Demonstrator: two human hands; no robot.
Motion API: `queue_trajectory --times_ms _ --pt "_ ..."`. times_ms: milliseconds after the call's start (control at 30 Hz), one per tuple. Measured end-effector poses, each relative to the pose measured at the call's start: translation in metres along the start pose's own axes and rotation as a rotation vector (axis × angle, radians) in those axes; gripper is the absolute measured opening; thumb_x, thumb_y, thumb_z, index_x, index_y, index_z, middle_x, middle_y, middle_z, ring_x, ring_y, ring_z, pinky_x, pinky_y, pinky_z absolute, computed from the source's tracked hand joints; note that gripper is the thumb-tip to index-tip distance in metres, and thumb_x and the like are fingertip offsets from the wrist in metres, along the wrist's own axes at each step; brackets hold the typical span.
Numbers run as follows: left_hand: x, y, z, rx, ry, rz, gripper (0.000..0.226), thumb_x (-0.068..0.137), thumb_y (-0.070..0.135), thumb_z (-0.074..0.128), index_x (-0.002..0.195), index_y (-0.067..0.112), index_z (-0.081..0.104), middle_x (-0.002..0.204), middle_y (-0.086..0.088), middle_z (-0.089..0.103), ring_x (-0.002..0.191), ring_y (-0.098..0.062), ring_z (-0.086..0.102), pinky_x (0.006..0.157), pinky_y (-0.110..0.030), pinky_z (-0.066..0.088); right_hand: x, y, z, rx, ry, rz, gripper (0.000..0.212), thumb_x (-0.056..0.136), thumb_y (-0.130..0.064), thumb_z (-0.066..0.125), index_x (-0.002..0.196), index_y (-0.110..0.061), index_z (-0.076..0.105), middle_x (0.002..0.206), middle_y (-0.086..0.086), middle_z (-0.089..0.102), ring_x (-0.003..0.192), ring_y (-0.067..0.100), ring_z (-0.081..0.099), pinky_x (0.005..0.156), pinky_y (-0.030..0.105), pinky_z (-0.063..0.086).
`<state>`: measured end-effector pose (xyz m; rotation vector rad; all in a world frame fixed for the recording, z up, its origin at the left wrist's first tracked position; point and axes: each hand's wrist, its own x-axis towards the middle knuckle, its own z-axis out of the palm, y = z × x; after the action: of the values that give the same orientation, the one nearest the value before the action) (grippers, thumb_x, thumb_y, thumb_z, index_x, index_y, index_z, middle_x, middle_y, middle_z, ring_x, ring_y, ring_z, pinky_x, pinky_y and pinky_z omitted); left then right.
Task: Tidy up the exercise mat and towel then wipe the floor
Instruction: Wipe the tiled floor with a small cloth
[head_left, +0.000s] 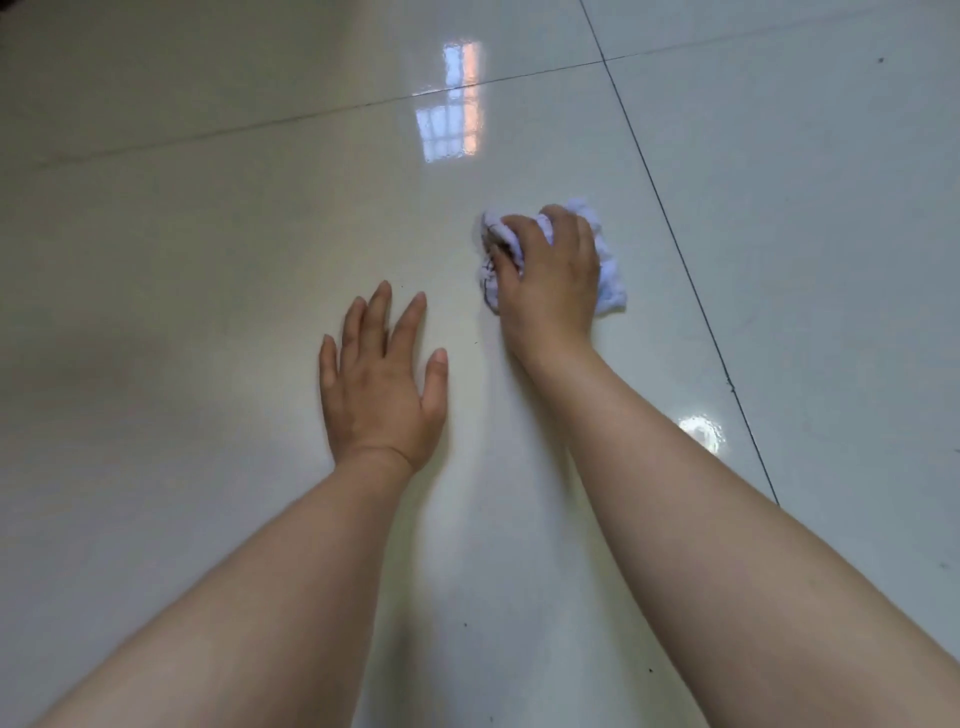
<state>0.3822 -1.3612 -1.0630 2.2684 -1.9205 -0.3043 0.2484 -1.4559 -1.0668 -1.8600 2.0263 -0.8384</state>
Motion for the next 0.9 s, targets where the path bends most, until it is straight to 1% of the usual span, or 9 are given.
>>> queue_trajectory --times_ms 67,167,233,367,500,567,733,833,900 --pt "0.0 0.0 0.0 0.0 -0.005 0.0 0.064 0.083 0.052 0.018 0.143 0.034 0.029 0.155 0.005 0.02 0.143 -0.018 0.015 0.113 -0.041 0.009 -0.022 0.001 -0.008 0.032 -0.043 -0.1 0.027 0.081 -0.031 0.056 0.101 -0.017 0.069 0.114 0.011 0.059 0.109 0.032 0.051 0.088 0.041 0.037" --pt "0.0 -0.001 0.0 0.009 -0.008 0.004 0.063 0.084 0.051 0.021 0.143 0.033 0.031 0.155 0.004 0.022 0.142 -0.02 0.018 0.113 -0.043 0.012 -0.057 0.02 -0.028 0.038 -0.123 -0.166 0.028 0.083 -0.031 0.055 0.105 -0.02 0.068 0.115 0.009 0.057 0.108 0.03 0.051 0.09 0.042 0.038" --pt "0.0 -0.001 0.0 0.015 -0.016 0.002 0.062 0.084 0.051 0.021 0.143 0.034 0.03 0.155 0.004 0.022 0.142 -0.02 0.017 0.113 -0.043 0.012 -0.058 0.025 -0.03 0.032 -0.095 -0.126 0.027 0.084 -0.032 0.053 0.104 -0.021 0.068 0.116 0.009 0.057 0.109 0.029 0.05 0.091 0.038 0.036" --pt "0.001 -0.002 0.001 0.014 -0.014 0.007 0.064 0.083 0.052 0.019 0.144 0.035 0.027 0.156 0.005 0.019 0.143 -0.018 0.014 0.114 -0.041 0.009 -0.034 0.004 -0.01 -0.036 0.006 0.048 0.025 0.083 -0.032 0.057 0.102 -0.021 0.068 0.118 0.01 0.058 0.114 0.032 0.049 0.092 0.042 0.037" --pt "0.001 -0.001 0.001 0.0 -0.02 0.014 0.061 0.084 0.05 0.024 0.144 0.034 0.028 0.156 0.005 0.018 0.143 -0.018 0.013 0.114 -0.041 0.008 -0.065 0.01 -0.027 -0.056 -0.1 -0.048 0.035 0.083 -0.039 0.051 0.111 -0.023 0.064 0.124 0.009 0.054 0.118 0.032 0.046 0.094 0.047 0.038" --pt "0.001 -0.001 0.0 -0.009 -0.023 0.009 0.058 0.087 0.047 0.029 0.144 0.034 0.028 0.156 0.004 0.017 0.143 -0.018 0.012 0.114 -0.041 0.007 -0.106 0.024 -0.053 -0.054 -0.128 -0.026 0.036 0.084 -0.042 0.047 0.113 -0.027 0.062 0.126 0.005 0.052 0.119 0.028 0.045 0.094 0.046 0.039" --pt "0.0 -0.002 0.002 -0.002 -0.023 0.011 0.054 0.093 0.041 0.036 0.145 0.032 0.025 0.157 0.004 0.014 0.144 -0.018 0.008 0.115 -0.041 0.005 -0.19 0.066 -0.091 -0.092 0.019 0.105 0.033 0.085 -0.042 0.049 0.113 -0.03 0.061 0.127 -0.003 0.041 0.122 0.025 0.042 0.1 0.039 0.033" --pt "-0.001 0.001 0.0 -0.001 0.0 0.044 0.053 0.095 0.037 0.035 0.146 0.026 0.025 0.157 0.0 0.015 0.144 -0.022 0.009 0.116 -0.044 0.006 -0.187 0.066 -0.086 -0.151 0.04 0.069 0.033 0.083 -0.042 0.049 0.11 -0.029 0.064 0.123 0.003 0.051 0.117 0.03 0.048 0.096 0.039 0.034" --pt "-0.011 0.006 -0.008 -0.002 -0.021 0.117 0.051 0.096 0.031 0.035 0.145 0.022 0.027 0.156 -0.003 0.017 0.143 -0.025 0.012 0.116 -0.045 0.006 -0.186 0.066 -0.087 -0.153 0.036 0.073 0.035 0.082 -0.043 0.048 0.109 -0.029 0.065 0.121 0.005 0.055 0.115 0.031 0.049 0.096 0.04 0.034"
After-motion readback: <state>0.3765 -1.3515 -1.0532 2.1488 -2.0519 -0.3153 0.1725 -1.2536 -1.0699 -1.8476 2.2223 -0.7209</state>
